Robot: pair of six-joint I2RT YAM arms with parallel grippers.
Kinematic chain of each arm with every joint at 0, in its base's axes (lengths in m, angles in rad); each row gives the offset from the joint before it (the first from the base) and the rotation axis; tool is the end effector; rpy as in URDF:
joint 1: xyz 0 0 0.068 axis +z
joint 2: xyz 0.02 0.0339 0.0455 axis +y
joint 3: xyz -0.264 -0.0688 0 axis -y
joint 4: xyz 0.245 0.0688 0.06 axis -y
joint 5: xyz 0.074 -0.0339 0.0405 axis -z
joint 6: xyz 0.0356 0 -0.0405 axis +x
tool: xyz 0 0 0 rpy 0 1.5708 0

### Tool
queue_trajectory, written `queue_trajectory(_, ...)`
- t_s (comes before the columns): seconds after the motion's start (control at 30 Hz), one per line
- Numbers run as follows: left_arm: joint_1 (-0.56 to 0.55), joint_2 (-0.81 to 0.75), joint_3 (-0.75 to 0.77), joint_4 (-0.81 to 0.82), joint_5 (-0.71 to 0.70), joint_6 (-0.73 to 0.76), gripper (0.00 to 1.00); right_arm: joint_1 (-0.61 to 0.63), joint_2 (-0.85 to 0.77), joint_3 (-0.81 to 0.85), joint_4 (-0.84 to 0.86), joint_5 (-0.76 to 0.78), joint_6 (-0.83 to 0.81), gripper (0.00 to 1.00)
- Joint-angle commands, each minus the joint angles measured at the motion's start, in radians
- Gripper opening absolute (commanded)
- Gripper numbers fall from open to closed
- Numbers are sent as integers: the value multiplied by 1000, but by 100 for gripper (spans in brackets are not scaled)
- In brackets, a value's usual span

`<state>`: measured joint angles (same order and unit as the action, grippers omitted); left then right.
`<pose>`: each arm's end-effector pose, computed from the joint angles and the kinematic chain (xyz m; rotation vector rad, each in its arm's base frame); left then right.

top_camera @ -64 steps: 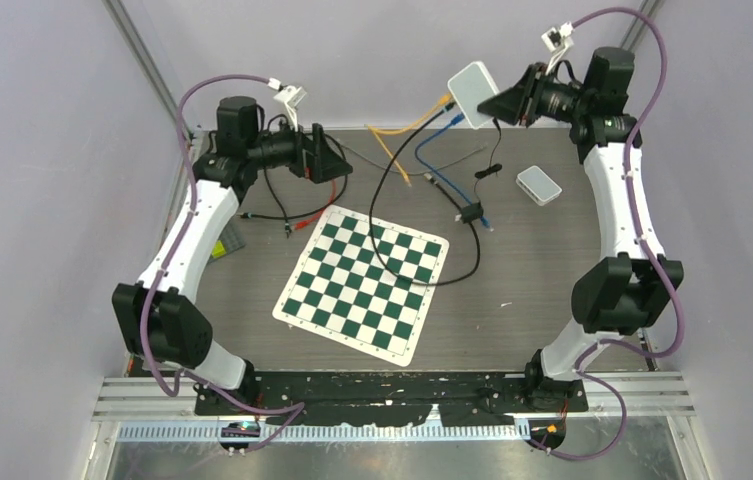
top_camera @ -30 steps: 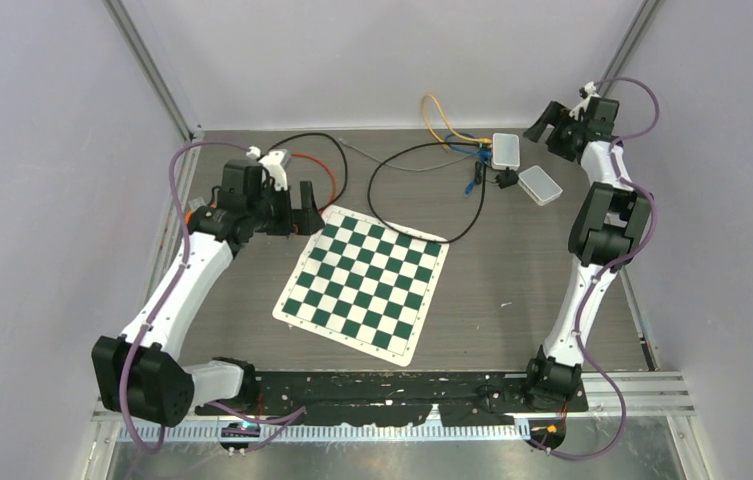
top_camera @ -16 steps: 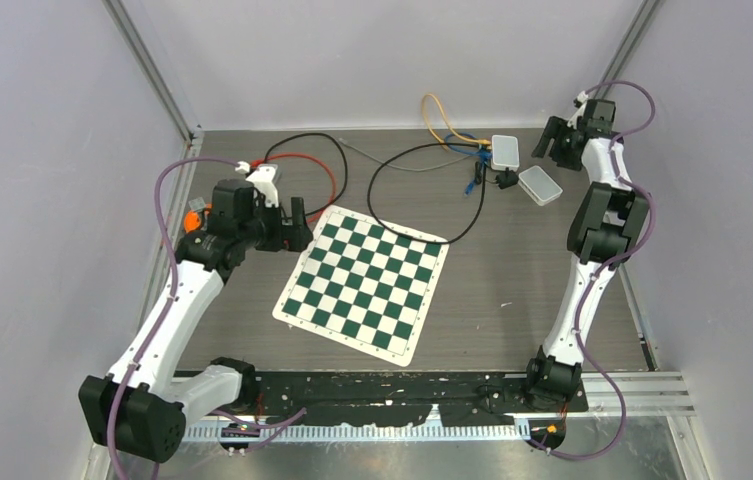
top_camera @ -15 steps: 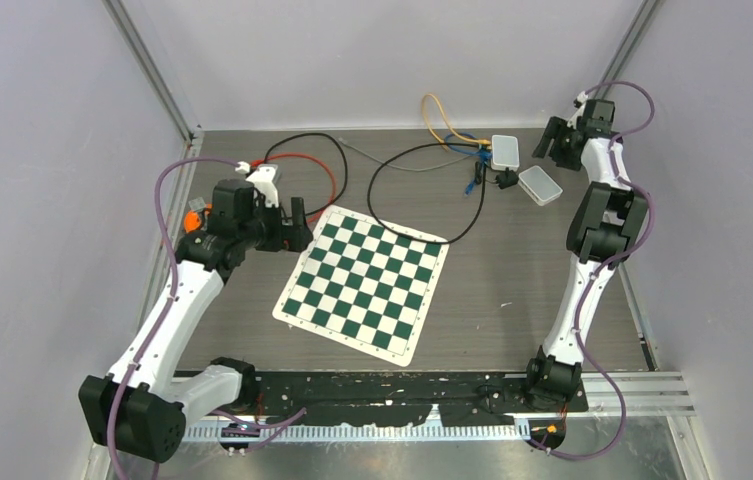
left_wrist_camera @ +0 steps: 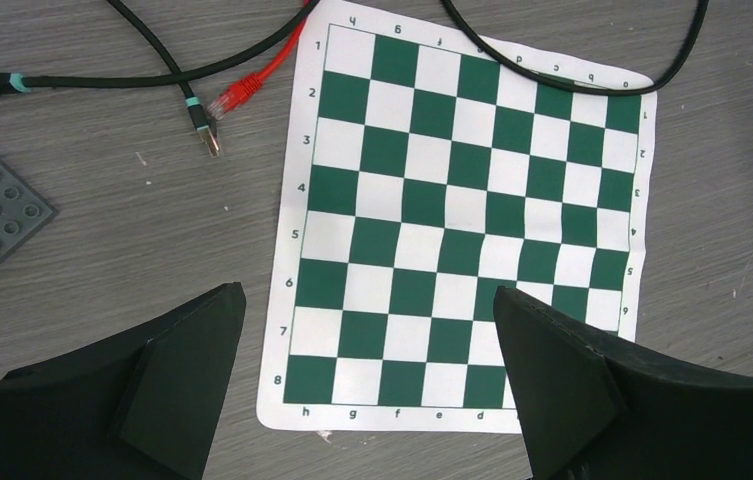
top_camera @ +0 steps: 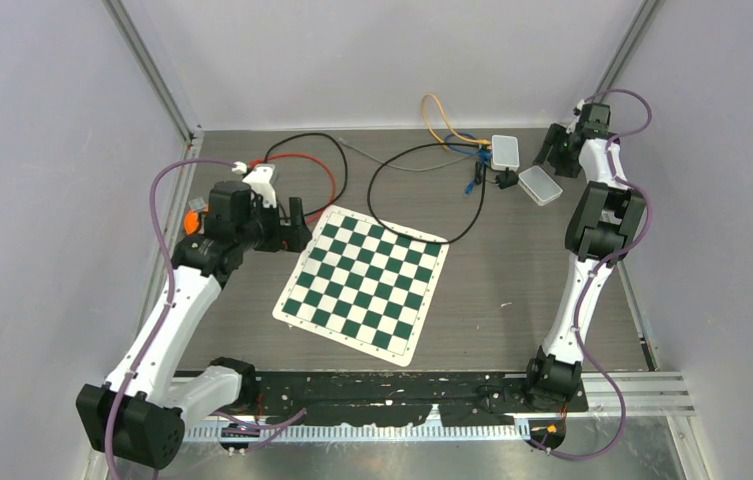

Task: Insert the plug into the switch port
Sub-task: Pick up the connector from the center of the board.

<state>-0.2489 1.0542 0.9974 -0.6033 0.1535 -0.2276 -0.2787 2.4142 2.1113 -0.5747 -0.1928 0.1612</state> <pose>0.2156 -0.0604 0.3221 0.1089 2.2540 -0.4291 0.5196 -0.1416 0.1894 0.4480 2.3932 0.1833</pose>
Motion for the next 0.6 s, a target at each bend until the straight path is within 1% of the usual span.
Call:
queue_trajectory(0.0,-4,-53,-8,29,-21,6,100,5,13,13,-30,-7,-1,68)
queue_trajectory(0.1,-5,-63,-21,49,-17,-17,100,6,4,6,-67,5,-32,64)
queue_trajectory(0.23,-4,-64,-29,74,6,-58,100,7,-44,-40,-105,38,-67,63)
queue_trajectory(0.33,-6,-73,-31,80,-20,-96,99,7,-119,-143,-106,39,-86,62)
queue_trajectory(0.4,-4,-82,-38,88,-15,-99,100,12,-171,-220,-102,32,-104,59)
queue_trajectory(0.43,-4,-88,-41,90,-8,-98,100,16,-203,-271,-98,40,-122,54)
queue_trajectory(0.47,-4,-95,-44,89,-7,-99,100,25,-217,-292,-97,63,-130,53)
queue_trajectory(0.57,-4,-112,-55,89,-3,-103,99,43,-269,-373,-125,95,-153,51)
